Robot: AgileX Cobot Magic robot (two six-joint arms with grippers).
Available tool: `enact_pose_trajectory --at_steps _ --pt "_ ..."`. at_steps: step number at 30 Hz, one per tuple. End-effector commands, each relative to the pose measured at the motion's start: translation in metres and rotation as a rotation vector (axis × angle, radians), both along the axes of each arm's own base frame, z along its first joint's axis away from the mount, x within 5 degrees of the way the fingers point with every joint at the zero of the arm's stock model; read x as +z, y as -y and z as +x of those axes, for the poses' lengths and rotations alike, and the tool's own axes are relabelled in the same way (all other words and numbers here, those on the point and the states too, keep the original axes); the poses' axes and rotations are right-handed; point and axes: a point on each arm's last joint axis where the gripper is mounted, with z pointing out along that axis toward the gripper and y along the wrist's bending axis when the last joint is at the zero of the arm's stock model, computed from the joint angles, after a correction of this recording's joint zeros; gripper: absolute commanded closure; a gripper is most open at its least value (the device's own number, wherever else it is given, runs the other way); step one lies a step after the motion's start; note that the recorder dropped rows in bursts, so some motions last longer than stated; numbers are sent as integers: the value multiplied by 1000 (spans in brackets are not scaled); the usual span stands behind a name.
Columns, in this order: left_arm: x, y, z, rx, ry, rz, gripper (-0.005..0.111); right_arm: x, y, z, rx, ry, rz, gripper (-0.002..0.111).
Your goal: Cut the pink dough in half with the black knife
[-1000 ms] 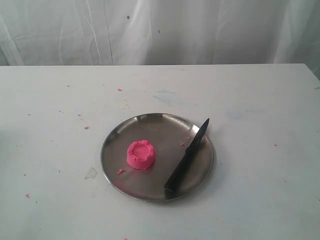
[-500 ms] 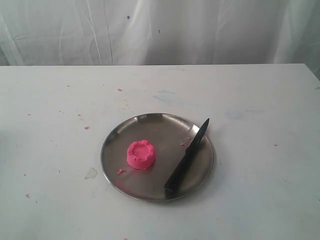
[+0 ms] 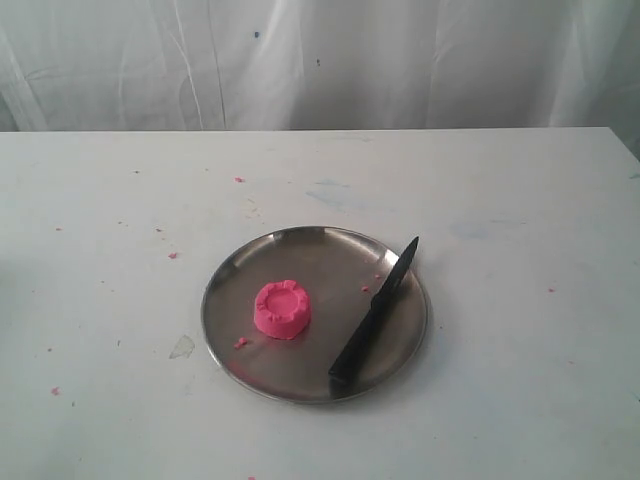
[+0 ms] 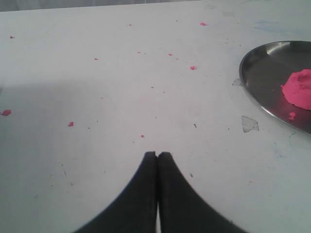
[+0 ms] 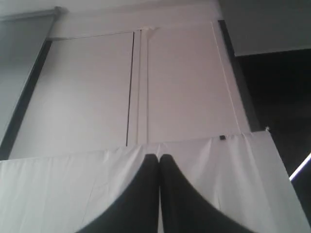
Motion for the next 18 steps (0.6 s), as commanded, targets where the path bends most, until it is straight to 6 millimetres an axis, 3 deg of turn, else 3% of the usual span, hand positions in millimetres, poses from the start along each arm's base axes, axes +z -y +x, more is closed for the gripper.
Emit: enact_pose_trajectory --at_steps 1,5,12,15,18 --pt "-1 0 0 -5 2 0 107 19 2 -5 -3 -226 34 108" --pt "-1 0 0 -5 2 0 107 7 9 31 -66 -520 79 108" --pt "-1 0 0 -5 2 0 107 -59 11 116 -70 -1075 98 108" --pt "-1 0 0 -5 2 0 107 -78 1 146 -39 -1317 34 108" --pt "-1 0 0 -5 2 0 107 -77 -17 170 -14 -1475 -173 108"
